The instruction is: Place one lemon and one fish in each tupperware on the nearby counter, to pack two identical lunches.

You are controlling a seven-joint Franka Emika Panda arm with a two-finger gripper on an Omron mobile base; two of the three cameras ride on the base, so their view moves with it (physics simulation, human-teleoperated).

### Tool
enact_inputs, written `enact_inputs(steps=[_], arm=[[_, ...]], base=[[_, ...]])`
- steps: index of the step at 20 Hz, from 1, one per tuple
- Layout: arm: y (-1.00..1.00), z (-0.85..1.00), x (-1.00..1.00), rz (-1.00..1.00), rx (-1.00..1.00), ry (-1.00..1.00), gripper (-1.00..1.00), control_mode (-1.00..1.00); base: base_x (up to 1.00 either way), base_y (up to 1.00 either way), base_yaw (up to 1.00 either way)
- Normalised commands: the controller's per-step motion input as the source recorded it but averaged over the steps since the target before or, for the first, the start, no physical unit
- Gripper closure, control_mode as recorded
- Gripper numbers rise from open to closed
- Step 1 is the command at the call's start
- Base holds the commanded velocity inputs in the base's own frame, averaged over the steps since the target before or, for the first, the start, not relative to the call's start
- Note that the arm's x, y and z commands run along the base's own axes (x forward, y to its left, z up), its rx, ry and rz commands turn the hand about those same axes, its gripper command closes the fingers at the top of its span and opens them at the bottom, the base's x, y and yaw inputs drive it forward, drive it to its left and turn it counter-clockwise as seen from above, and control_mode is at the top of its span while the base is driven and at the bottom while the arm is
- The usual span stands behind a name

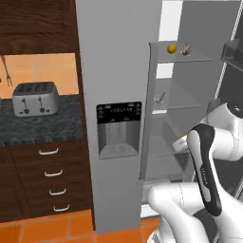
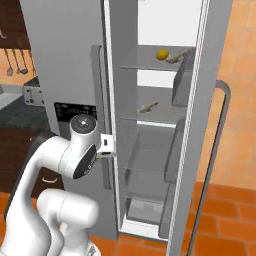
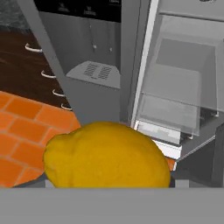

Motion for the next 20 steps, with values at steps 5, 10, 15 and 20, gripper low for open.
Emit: enact_inputs(steps=[5, 10, 15, 20], arm=[[0.00, 0.00, 0.00, 0.00, 0.00, 0.00, 1.00, 1.00], [0.00, 0.00, 0.00, 0.00, 0.00, 0.00, 1.00, 1.00], [0.00, 0.00, 0.00, 0.00, 0.00, 0.00, 1.00, 1.00], [0.00, 0.00, 0.00, 0.00, 0.00, 0.00, 1.00, 1.00]], base=[[0.06, 1.00, 0.09], [0.20, 1.00, 0.16], [0.45, 1.00, 0.11], [1.00, 1.00, 0.04]])
